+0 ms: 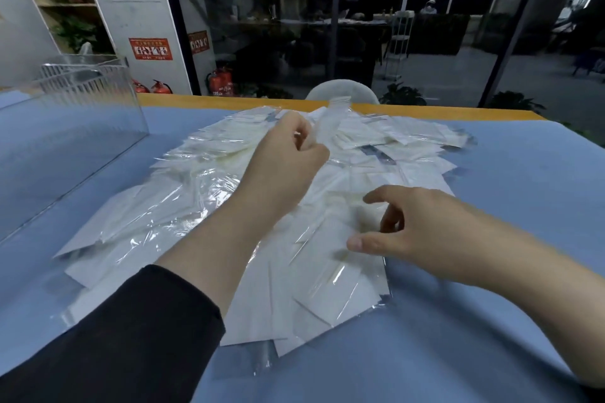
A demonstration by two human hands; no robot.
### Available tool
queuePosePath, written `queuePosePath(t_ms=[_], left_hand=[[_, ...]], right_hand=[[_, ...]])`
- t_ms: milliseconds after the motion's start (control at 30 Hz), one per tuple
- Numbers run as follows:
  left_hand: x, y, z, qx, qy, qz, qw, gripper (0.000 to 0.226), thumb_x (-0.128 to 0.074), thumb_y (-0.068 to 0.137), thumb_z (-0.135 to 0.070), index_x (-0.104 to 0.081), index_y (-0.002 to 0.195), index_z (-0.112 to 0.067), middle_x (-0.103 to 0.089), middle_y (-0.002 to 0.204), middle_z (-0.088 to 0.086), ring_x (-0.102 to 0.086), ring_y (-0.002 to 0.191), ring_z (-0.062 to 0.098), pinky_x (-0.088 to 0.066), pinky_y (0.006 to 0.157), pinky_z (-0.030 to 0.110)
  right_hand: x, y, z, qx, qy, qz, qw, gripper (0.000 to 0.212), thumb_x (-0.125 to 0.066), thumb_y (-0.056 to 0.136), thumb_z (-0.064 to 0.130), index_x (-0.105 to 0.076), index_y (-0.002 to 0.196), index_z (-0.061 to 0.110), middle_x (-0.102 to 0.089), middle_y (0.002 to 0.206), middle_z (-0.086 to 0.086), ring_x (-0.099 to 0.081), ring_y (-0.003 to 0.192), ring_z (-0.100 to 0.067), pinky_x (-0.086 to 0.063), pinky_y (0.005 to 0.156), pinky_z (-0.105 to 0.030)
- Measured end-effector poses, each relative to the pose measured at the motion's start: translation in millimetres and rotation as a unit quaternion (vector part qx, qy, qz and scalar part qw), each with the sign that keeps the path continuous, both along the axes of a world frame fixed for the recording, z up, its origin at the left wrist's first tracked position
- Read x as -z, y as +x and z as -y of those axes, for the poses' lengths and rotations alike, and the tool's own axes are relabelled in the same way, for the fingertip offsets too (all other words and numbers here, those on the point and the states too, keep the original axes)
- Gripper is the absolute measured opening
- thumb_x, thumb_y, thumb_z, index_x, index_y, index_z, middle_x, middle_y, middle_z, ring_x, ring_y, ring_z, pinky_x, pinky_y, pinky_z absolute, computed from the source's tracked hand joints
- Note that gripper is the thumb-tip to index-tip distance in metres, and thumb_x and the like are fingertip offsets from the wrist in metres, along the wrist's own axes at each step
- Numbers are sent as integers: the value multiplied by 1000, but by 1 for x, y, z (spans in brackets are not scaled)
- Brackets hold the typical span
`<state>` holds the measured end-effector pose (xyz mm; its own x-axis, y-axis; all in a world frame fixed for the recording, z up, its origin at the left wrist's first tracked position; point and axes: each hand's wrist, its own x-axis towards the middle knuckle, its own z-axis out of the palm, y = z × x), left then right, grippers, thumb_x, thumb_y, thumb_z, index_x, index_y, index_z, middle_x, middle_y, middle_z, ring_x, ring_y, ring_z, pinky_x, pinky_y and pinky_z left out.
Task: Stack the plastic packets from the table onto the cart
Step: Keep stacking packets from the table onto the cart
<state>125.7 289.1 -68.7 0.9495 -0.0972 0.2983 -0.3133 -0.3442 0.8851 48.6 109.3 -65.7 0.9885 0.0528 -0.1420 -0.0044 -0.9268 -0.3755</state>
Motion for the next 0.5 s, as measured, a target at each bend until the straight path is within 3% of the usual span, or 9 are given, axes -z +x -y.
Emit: queuePosePath(t_ms=[67,133,267,400,500], left_hand=[[2,-1,2,23,30,-53,998,12,-53,94,-19,-53,105,-20,-69,93,-1,-47,59,14,-39,45,25],[1,-1,3,26,30,-83,996,20,-51,97,-23,-54,115,-32,-72,105,-10,-60,72,20,-46,54,32],[-1,-3,3,16,39,-77,996,28,-47,99,-23,-53,125,-34,-70,110,-8,-66,95,26,-52,65,36],[-3,-6,4,21,35,-67,997,25,-47,99,-22,-55,119,-34,-69,109,-3,-64,99,29,-49,66,36],[-5,-6,4,-4,-5,-56,998,27,-44,98,-16,-57,116,-33,-72,102,-9,-65,92,23,-50,69,35]], right_hand=[[2,-1,-2,5,21,1,1000,84,-62,66,84,-39,139,49,-60,101,21,-60,94,-3,-46,74,-23],[3,-4,-6,7,42,1,999,83,-67,67,80,-37,139,49,-59,100,20,-59,91,-2,-44,72,-20],[15,-4,-15,16,120,28,992,71,-79,69,65,-42,128,51,-57,93,16,-58,83,-3,-45,70,-25],[29,0,-22,8,186,78,980,54,-80,77,41,-52,123,47,-57,80,13,-56,69,-3,-42,65,-23],[30,3,-21,-1,271,102,957,44,-76,83,24,-58,117,43,-57,74,11,-55,63,-5,-45,61,-22]])
